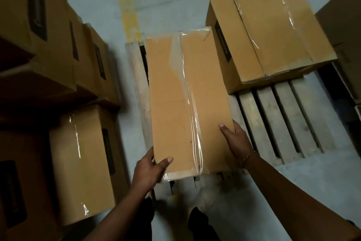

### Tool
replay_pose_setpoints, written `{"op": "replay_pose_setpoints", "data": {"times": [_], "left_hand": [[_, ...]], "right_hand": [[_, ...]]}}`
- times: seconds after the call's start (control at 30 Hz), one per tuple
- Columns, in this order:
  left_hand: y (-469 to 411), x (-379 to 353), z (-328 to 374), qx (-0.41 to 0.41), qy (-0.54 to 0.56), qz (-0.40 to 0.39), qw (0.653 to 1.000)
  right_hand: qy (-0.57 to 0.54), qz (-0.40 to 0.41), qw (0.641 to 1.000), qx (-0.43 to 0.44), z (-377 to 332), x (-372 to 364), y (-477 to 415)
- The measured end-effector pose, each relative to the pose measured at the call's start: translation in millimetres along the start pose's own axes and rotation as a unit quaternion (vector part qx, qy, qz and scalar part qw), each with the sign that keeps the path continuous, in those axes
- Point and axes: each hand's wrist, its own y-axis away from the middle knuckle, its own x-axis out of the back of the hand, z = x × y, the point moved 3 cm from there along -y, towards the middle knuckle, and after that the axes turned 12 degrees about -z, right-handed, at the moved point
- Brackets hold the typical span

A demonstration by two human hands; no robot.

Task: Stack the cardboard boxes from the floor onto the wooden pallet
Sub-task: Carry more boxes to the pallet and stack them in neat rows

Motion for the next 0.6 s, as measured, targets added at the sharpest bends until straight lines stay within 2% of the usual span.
{"op": "replay_pose_setpoints", "data": {"times": [0.3,0.6], "left_hand": [[-114,34,38,0.008,-0.001,0.008,1.0],[-247,88,65,-0.004,-0.02,-0.002,1.0]], "right_hand": [[0.018,0.002,1.0,0.008,-64,-2,-107],[0.029,-0.001,0.999,-0.018,-121,-27,-236]]}}
